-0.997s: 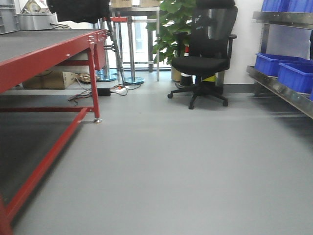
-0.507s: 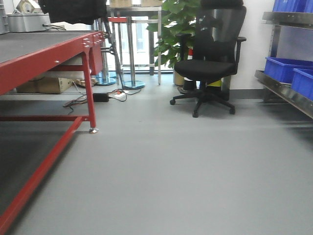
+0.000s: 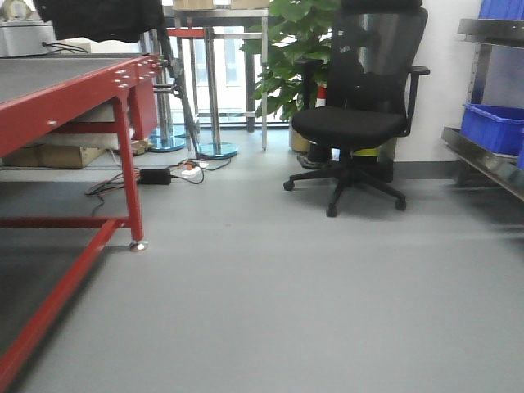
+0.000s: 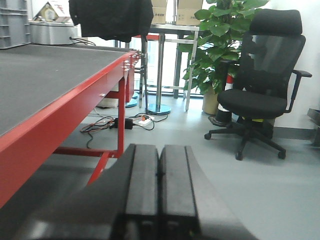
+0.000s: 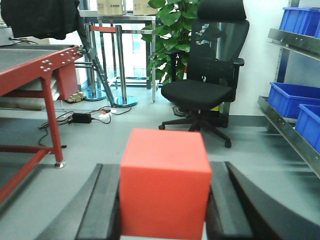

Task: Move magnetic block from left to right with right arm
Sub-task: 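Drive the base past the office chair toward the other table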

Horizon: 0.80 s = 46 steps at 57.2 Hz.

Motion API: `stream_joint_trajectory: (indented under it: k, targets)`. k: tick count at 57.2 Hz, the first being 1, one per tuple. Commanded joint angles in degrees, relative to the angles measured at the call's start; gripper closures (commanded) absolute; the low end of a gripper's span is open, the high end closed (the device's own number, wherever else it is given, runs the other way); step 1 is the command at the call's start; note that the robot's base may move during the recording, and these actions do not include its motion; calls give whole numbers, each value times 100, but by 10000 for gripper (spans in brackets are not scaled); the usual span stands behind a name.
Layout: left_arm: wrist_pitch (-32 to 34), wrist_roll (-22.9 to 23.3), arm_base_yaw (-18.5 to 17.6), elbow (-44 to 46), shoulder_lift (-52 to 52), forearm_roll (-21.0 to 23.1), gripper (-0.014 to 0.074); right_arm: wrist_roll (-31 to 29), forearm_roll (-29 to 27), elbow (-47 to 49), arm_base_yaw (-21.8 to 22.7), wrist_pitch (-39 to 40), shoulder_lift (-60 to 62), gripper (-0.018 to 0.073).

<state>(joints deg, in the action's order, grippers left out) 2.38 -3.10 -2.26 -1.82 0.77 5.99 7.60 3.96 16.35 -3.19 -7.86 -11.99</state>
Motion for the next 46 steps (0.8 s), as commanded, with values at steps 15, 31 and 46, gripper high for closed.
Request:
stream_joint_trajectory:
  k: [15, 31, 46]
  targets:
    - [515, 12, -21, -44, 31, 27, 722, -30, 56, 181, 45, 496, -85, 267]
    - [515, 12, -21, -44, 31, 27, 722, -30, 56, 181, 45, 486, -85, 267]
    - [515, 12, -21, -44, 31, 27, 722, -30, 56, 181, 45, 477, -85, 267]
